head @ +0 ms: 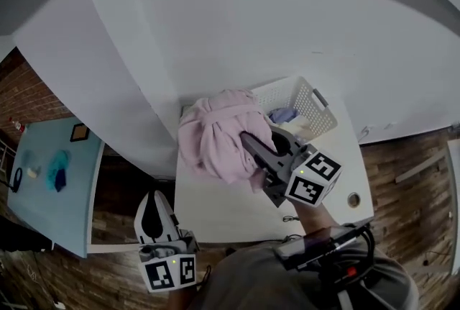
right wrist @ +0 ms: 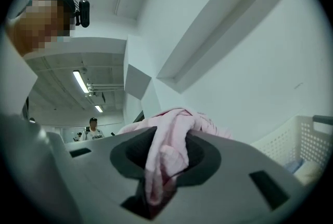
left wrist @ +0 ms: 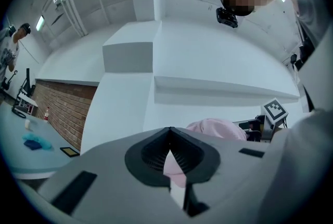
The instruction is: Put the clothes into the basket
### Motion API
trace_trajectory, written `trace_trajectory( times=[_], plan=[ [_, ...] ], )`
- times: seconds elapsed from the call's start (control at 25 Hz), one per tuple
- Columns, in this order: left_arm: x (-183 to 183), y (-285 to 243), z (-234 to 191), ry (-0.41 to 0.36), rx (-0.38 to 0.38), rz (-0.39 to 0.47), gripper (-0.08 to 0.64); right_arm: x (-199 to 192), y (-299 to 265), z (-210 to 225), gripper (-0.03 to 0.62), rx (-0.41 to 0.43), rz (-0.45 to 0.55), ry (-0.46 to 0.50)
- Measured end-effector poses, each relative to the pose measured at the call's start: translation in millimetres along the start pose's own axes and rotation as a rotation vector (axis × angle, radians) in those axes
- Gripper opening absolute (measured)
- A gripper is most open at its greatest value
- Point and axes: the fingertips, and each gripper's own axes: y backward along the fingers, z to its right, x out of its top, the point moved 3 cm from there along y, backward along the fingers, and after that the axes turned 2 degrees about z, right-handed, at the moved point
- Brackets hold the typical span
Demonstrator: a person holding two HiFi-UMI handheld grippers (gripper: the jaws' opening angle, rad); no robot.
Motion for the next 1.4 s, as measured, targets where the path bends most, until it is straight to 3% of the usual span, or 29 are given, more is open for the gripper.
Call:
trace_trajectory(
  times=[0.36, 0.48, 0.56, 0.6, 0.68, 0.76, 0.92, 1.24, 1.32, 1.4],
  plan=[
    [-32.9, -46.6, 41.4, 0.023, -0.129, -0.112, 0.008, -3.0, 48.7, 57.5, 0.114, -0.146, 0.014, -0.073],
    [-44.8, -60.8, 53.3, 0.028, -0.161, -0.151, 0.008, -8.5, 65.6, 86.7, 0.115, -0.245, -0.005, -0.089],
    [-53.8, -69.0, 60.4, 0.035, -0.177, -0.173, 0.008, -24.1, 73.4, 111.9, 0.128, -0.337, -0.089, -0.1],
    [-58.8, -72.9, 63.7, 0.039, -0.184, -0.185, 0.008, -36.2, 74.7, 122.3, 0.156, -0.369, -0.157, -0.099],
    [-68.1, -80.3, 70.0, 0.045, -0.196, -0.206, 0.008, -57.4, 73.1, 132.3, 0.35, -0.39, -0.287, -0.061],
    [-76.2, -86.5, 75.2, 0.052, -0.207, -0.223, 0.008, -63.4, 71.9, 133.8, 0.396, -0.405, -0.351, 0.03],
    [-89.6, -92.4, 82.7, 0.071, -0.226, -0.248, 0.008, -54.9, 68.2, 128.4, 0.394, -0.387, -0.358, 0.148],
    [-84.5, -91.7, 90.8, 0.078, -0.258, -0.227, 0.008, -49.9, 80.3, 119.7, 0.388, -0.379, -0.297, 0.127],
    [-78.9, -89.1, 90.9, 0.076, -0.261, -0.213, 0.008, -46.7, 83.1, 112.5, 0.364, -0.372, -0.271, 0.142],
    [-72.5, -84.4, 91.4, 0.074, -0.265, -0.199, 0.008, -41.4, 86.4, 102.6, 0.291, -0.361, -0.238, 0.167]
  ],
)
